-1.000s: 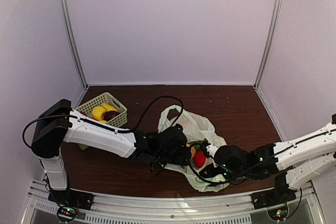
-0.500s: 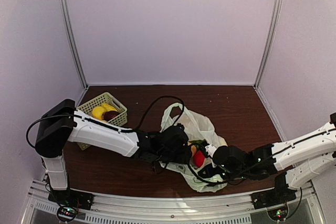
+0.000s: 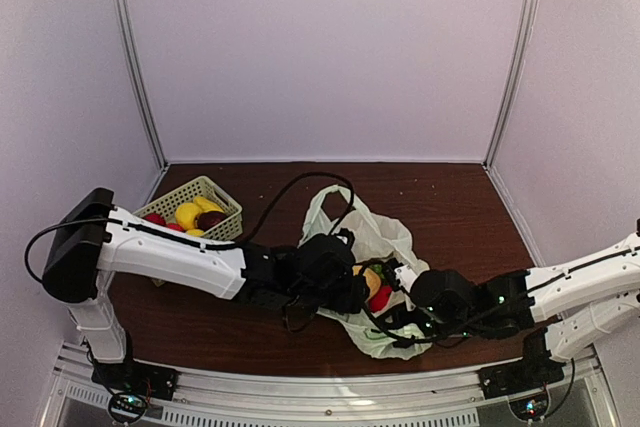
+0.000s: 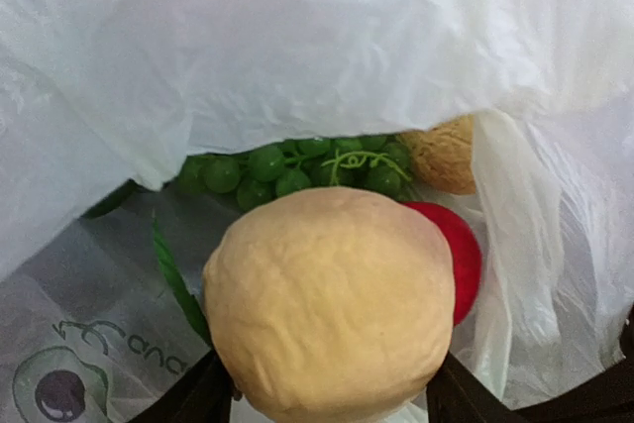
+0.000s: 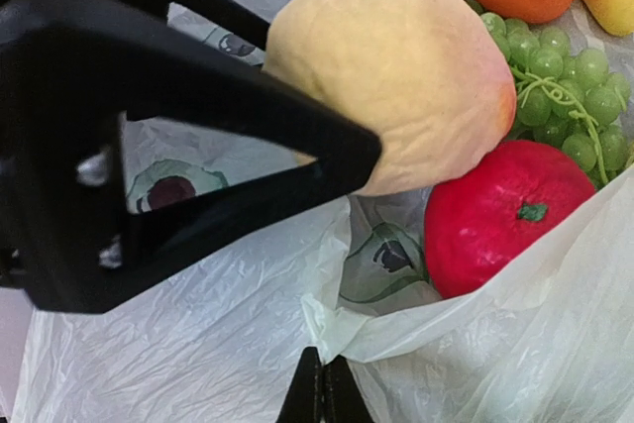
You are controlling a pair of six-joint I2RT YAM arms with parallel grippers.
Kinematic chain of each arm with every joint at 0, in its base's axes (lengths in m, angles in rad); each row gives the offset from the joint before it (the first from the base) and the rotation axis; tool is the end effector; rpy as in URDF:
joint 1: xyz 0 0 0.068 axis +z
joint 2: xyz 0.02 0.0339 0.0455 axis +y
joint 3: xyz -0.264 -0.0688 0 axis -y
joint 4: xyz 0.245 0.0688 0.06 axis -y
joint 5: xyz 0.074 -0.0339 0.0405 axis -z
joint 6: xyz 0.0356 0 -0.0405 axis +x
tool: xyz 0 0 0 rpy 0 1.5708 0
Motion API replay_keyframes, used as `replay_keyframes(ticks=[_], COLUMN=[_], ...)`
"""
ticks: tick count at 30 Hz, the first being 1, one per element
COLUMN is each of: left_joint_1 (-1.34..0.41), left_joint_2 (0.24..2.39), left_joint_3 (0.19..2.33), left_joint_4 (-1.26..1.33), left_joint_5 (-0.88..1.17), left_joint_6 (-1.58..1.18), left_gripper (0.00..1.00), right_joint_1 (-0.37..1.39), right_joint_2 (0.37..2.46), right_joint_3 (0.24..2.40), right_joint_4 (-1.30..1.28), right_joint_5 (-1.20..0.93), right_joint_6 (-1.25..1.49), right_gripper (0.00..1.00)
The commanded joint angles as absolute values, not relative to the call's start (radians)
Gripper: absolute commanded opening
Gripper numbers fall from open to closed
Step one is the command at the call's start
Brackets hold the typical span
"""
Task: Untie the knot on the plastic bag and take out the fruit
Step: Pick up the fake fruit from the takeout bag.
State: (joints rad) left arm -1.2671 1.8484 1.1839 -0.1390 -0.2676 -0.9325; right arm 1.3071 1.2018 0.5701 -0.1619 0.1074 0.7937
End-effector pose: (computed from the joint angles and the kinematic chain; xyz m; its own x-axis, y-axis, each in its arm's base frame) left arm 0.1278 -0.3764 0.1856 -0.8233 0.0370 -0.5665 0.3427 0.8278 -0.4441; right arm 0.0648 0.2255 0.1855 -0.8007 -0.2461 -0.5462 -0.5269 0.7233 0.4464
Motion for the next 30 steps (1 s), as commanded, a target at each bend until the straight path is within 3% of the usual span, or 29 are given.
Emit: replay_keyframes(ticks=[1, 21, 30], left_joint_1=[-1.300, -1.337, -1.197], left_joint_2=[1.746, 1.472, 1.314], left_joint_3=[1.147, 1.150, 1.170], left_joint_4=[-0.141, -0.233, -0.374], left_joint_5=[-0.280, -0.281, -0.235], left_joint_6=[-0.921, -0.883, -0.830], left_gripper=[0.66, 0.66, 0.66], right_joint_1=[1.315, 1.315, 1.315], right_joint_2=[1.174, 1.173, 1.161], right_joint_3=[0.609, 0.605, 0.605], right_joint_4=[-0.173, -0.163, -0.176], right_joint_5=[0.159, 0.185, 0.196], right_joint_6=[0.804, 0.818, 0.819], right_gripper=[0.00, 0.00, 0.00])
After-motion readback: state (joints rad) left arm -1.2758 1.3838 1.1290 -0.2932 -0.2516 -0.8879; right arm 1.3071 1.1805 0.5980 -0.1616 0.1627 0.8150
